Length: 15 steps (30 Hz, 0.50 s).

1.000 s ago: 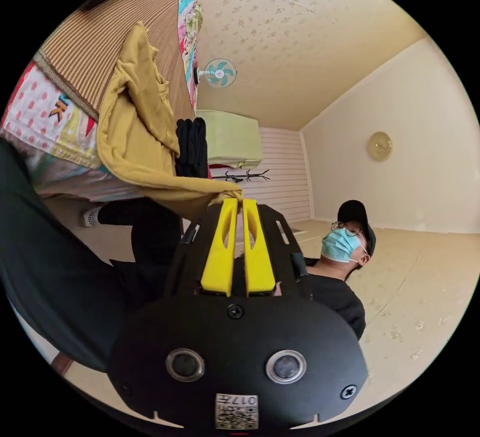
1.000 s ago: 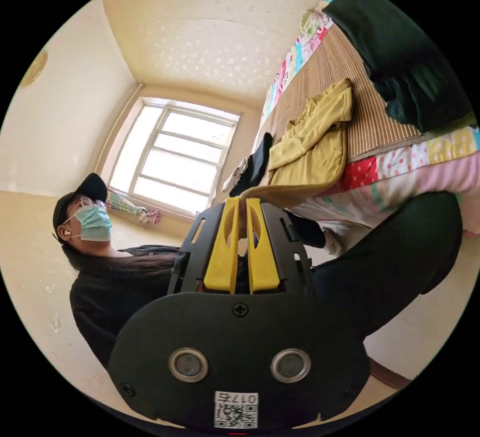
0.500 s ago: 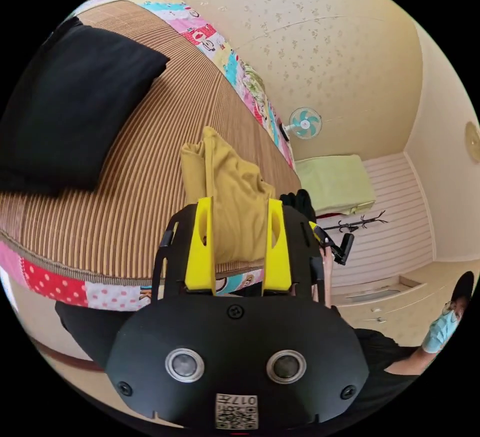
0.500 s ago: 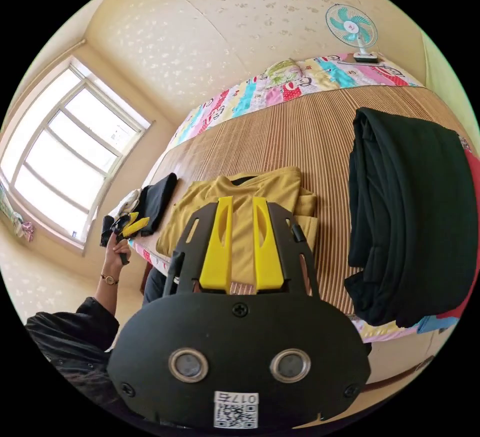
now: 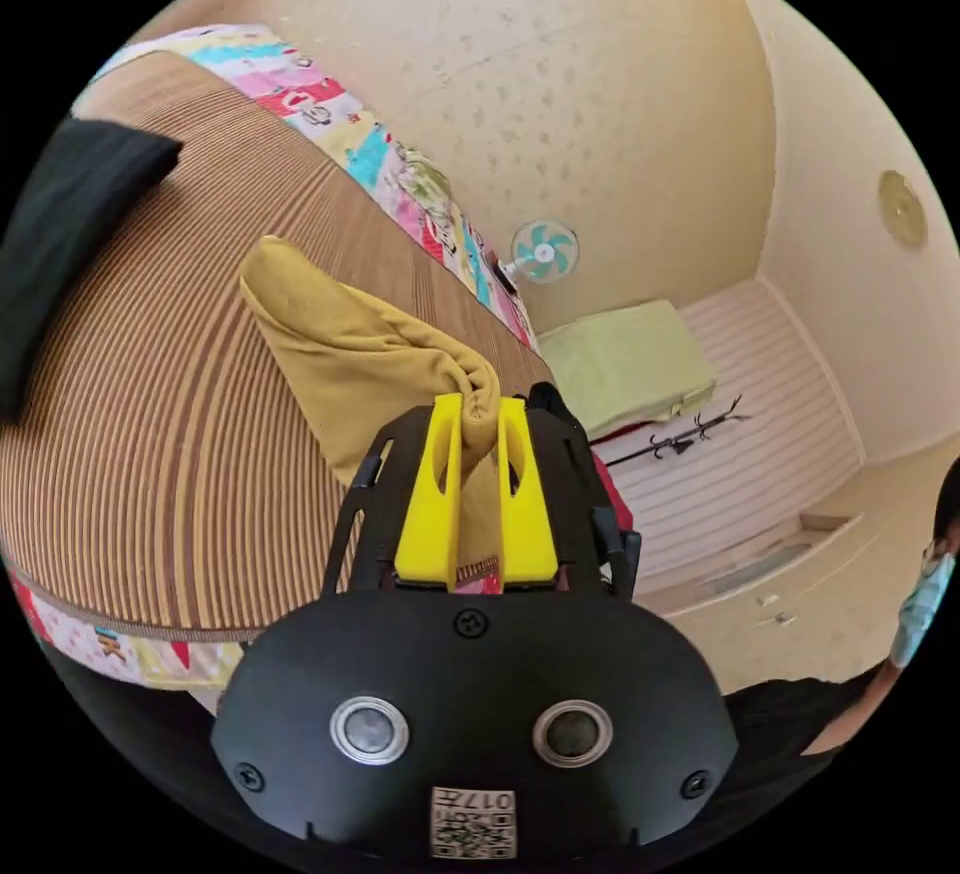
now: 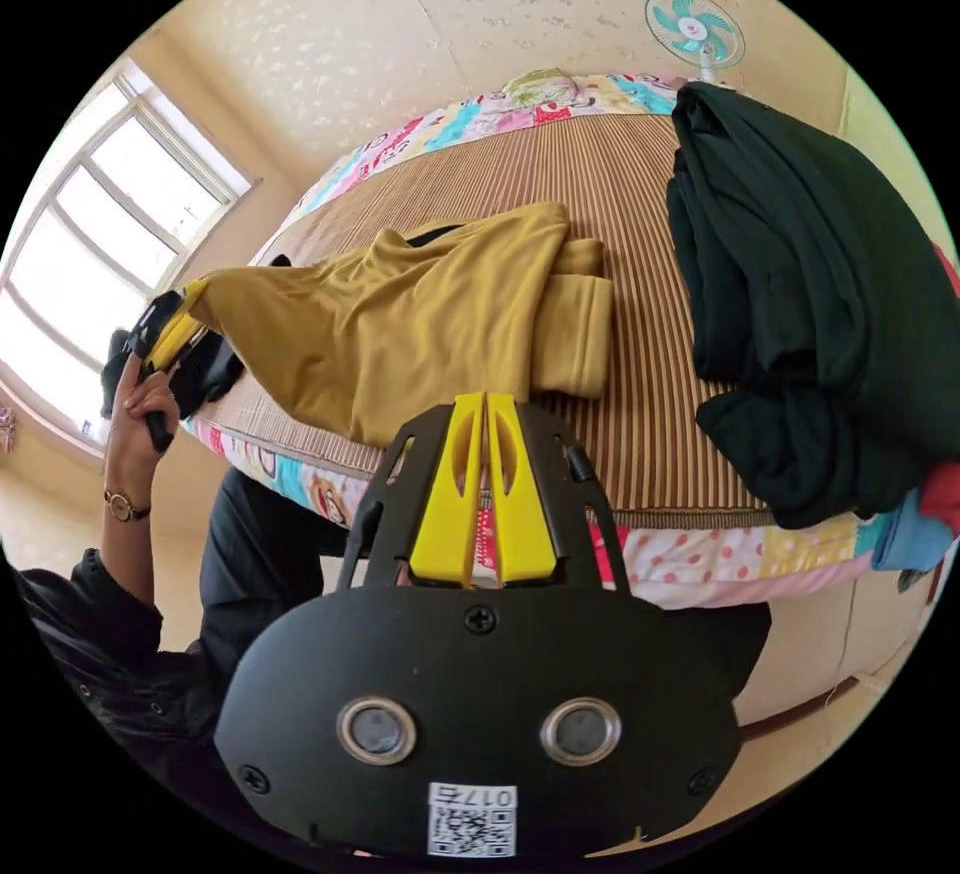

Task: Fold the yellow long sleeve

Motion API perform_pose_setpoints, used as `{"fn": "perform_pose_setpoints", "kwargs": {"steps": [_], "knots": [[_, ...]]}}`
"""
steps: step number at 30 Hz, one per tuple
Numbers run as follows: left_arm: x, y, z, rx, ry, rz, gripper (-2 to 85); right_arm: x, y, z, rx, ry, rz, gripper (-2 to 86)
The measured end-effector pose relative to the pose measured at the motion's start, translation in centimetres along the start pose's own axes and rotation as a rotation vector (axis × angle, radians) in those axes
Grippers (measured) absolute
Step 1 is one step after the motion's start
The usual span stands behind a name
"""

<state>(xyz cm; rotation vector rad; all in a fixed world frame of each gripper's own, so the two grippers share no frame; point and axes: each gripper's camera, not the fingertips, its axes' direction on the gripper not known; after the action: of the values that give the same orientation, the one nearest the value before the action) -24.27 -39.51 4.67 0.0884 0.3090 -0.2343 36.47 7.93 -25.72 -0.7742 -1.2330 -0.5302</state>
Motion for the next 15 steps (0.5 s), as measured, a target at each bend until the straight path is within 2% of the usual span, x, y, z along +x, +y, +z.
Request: {"fn": "perform_pose_setpoints", "kwargs": {"steps": [2,5,8,10,12,14,15], "knots": [[7.4,0.4,6.6,-0.130,0.018,0.203,6.2,1.1,1.3,-1.7,0.020,-0.007,0.032,1.0],[13.3,4.2,14.5,-0.290,0.116,0.375,7.4,3.7,3.7,-3.8,0.022,-0.069,0.092,1.6],[14.6,8.2,19.0,-0.426,0.271,0.432,9.8,6.4,6.0,-5.3,0.020,-0.204,0.118,3.4],[13.2,9.7,18.6,-0.399,0.350,0.404,10.1,8.2,7.2,-6.0,0.014,-0.275,0.156,6.0],[10.5,10.6,16.6,-0.312,0.289,0.339,10.6,10.7,8.5,-6.6,0.005,-0.354,0.221,9.0],[6.0,11.8,13.9,-0.187,0.057,0.202,13.3,12.4,9.2,-6.9,0.012,-0.432,0.260,10.4],[4.9,12.2,13.5,-0.173,0.009,0.168,14.3,13.5,9.6,-6.9,0.020,-0.497,0.287,11.4]]}}
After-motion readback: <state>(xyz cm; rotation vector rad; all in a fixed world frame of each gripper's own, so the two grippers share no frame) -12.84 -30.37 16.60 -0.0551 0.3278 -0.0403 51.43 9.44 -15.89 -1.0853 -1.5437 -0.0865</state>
